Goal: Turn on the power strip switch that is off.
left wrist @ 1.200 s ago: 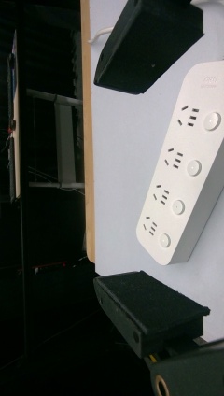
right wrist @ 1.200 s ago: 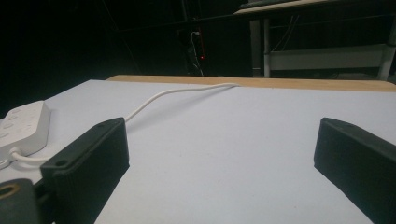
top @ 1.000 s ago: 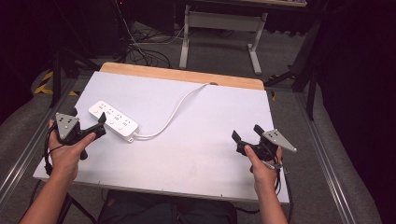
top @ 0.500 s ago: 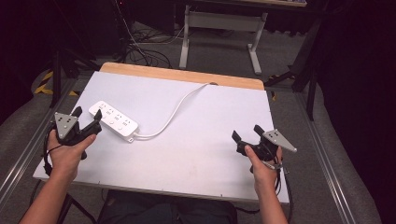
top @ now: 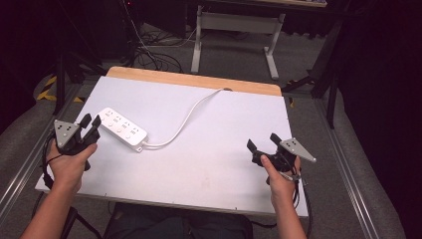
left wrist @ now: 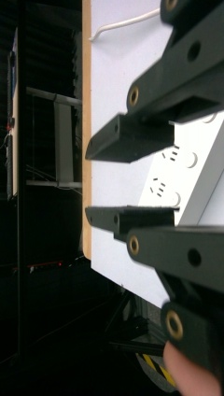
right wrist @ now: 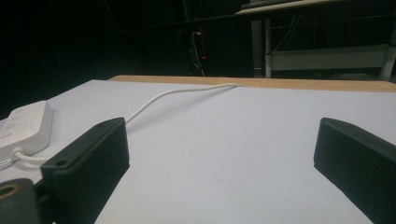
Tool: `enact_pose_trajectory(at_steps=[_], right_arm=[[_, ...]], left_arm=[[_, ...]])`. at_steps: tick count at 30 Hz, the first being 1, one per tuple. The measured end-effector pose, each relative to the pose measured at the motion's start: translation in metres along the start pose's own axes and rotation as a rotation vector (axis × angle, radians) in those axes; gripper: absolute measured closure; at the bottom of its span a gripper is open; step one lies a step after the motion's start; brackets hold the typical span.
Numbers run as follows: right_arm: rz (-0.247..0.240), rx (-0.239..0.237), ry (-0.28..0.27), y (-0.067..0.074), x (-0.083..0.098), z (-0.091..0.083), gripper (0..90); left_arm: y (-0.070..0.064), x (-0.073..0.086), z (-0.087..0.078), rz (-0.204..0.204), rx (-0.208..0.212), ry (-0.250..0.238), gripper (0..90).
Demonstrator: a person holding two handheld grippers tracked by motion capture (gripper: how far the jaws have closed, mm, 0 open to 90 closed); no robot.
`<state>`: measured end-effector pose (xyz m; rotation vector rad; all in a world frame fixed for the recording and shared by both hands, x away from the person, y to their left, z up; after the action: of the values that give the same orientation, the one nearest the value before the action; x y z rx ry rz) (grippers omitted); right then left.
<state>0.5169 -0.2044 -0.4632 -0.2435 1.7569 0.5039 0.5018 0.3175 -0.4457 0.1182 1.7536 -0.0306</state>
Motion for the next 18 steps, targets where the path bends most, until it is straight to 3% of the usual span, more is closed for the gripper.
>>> enact_pose_trajectory(at_steps=[2,5,10,18], right_arm=[[0.003,-0.002,0.000,0.000,0.000,0.000,3.7],[0.004,-0.002,-0.002,0.000,0.000,-0.001,3.8],[0.007,-0.001,-0.003,0.000,0.000,-0.001,3.7],[0.011,-0.003,-0.001,-0.001,0.000,0.000,3.8]], left_arm=[[0.001,0.002,0.001,0.000,-0.001,0.015,80.8],[0.004,0.003,0.001,-0.006,-0.004,0.020,86.9],[0.009,0.003,0.002,-0.003,-0.017,0.020,89.9],[0.011,0.005,0.009,0.003,-0.001,0.034,90.0]])
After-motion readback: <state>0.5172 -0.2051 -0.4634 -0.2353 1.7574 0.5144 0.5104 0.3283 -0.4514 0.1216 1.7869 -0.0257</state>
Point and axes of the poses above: each handheld gripper's, and its own axes: z roughly forward along the jaws, x roughly out of its underside, y roughly to its left, the point moved 6 cm from there along z, roughly forward along the jaws, and after that the axes turned 3 degrees about z, right-handed, at the moved point
